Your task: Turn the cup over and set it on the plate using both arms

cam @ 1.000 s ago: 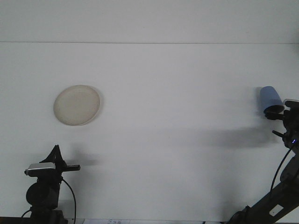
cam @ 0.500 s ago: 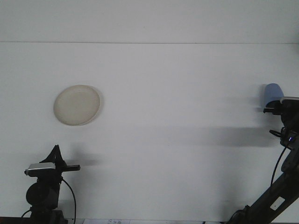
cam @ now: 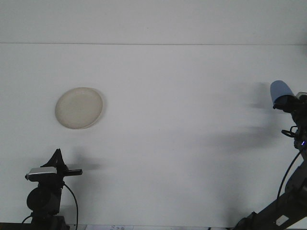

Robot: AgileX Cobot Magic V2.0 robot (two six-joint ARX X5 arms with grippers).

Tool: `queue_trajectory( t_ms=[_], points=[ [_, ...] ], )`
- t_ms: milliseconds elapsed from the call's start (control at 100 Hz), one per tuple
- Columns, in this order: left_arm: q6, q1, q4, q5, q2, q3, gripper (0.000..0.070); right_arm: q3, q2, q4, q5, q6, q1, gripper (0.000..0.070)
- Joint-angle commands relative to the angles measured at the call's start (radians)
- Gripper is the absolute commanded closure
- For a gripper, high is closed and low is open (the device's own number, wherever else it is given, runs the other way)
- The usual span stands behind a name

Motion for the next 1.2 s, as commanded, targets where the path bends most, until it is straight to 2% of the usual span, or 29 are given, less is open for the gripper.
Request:
queue_trajectory(
  t_ms=[0, 80, 190, 240, 420, 550, 730, 950, 1190],
  points=[
    [0.013, 0.0, 0.014, -0.005, -0.001, -0.019, 0.0687, 0.018, -0.06, -0.089, 0.027, 0.043, 0.015, 0.0694],
    [0.013, 0.0, 0.013, -0.005, -0.001, -0.019, 0.0687, 0.018, -0.147, -0.183, 0.069, 0.098, 0.051, 0.0694],
    [0.013, 0.0, 0.013, -0.005, -0.001, -0.019, 0.0687, 0.018, -0.268, -0.323, 0.069, 0.201, 0.132, 0.0694],
    [0.013, 0.0, 0.014, -0.005, -0.001, -0.019, 0.0687, 0.018, -0.325, -0.409, 0.068, 0.216, 0.183, 0.0694],
    [0.013, 0.0, 0.013, -0.005, -0.001, -0.019, 0.0687, 0.018, -0.521, -0.694, 0.089, 0.167, 0.442, 0.0695],
    [0.013, 0.0, 0.014, -0.005, -0.001, -0.019, 0.0687, 0.034, -0.605, -0.853, 0.2, 0.146, 0.665, 0.0696],
    [0.013, 0.0, 0.013, -0.005, -0.001, -0.019, 0.0687, 0.137, -0.57, -1.118, 0.303, 0.142, 0.96, 0.0696],
    [0.013, 0.0, 0.014, -0.005, -0.001, -0.019, 0.0687, 0.229, -0.422, -1.336, 0.311, 0.127, 1.219, 0.0696],
    [0.013, 0.0, 0.014, -0.005, -0.001, -0.019, 0.0687, 0.262, -0.237, -1.418, 0.334, 0.093, 1.377, 0.0696]
  ],
)
